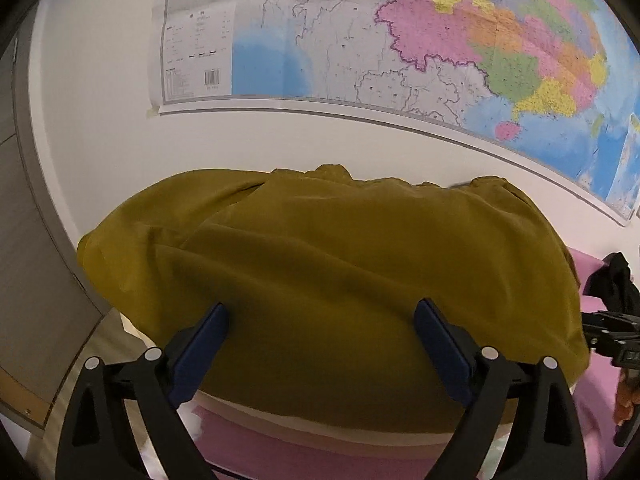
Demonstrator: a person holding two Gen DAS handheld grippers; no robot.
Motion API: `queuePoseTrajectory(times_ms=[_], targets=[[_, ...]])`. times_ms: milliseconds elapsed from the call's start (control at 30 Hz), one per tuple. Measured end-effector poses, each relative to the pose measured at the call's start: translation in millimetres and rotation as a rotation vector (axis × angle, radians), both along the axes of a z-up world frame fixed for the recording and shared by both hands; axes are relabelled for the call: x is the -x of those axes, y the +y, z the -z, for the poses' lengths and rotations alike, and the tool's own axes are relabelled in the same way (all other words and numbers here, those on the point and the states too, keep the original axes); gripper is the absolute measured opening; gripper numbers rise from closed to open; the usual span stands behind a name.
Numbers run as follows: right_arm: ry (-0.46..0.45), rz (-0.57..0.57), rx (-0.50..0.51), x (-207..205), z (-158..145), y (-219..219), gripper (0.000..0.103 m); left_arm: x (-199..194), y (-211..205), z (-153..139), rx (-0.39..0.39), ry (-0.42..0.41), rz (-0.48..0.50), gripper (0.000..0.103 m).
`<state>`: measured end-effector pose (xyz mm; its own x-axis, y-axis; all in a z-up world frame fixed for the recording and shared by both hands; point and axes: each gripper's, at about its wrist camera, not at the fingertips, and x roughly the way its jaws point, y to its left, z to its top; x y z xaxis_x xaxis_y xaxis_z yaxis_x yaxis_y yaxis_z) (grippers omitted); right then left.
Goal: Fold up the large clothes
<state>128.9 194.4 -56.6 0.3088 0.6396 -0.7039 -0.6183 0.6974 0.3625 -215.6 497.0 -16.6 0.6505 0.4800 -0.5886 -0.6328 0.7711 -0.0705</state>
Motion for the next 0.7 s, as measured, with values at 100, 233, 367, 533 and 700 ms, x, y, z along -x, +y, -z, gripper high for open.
queuePoseTrajectory(times_ms=[100, 233, 367, 533, 700], targets=[[-0.016, -0.004, 0.009, 6.8, -12.5, -1.7, 0.051, 2.0, -1.3, -1.3, 0.003, -0.009, -0.008, 0.091], [-0.058, 0.001, -0.033, 19.2, -29.4, -14.0, 0.053, 6.4, -11.7, -7.2, -0.022, -0.023, -0.016, 0.092], [-0.100, 0.000, -0.058, 28.7, -42.6, -16.1, 0.053, 4.8, -26.5, -11.4, -0.063, -0.024, -0.003, 0.093], [-0.160, -0.024, -0.083, 34.8, -60.5, -5.9, 0.054, 4.6, -40.2, -16.4, -0.070, -0.042, 0.027, 0.096], [-0.180, -0.031, -0.102, 27.0, -67.3, 6.6, 0.054, 0.7, -47.1, -17.8, -0.078, -0.049, 0.038, 0.096]])
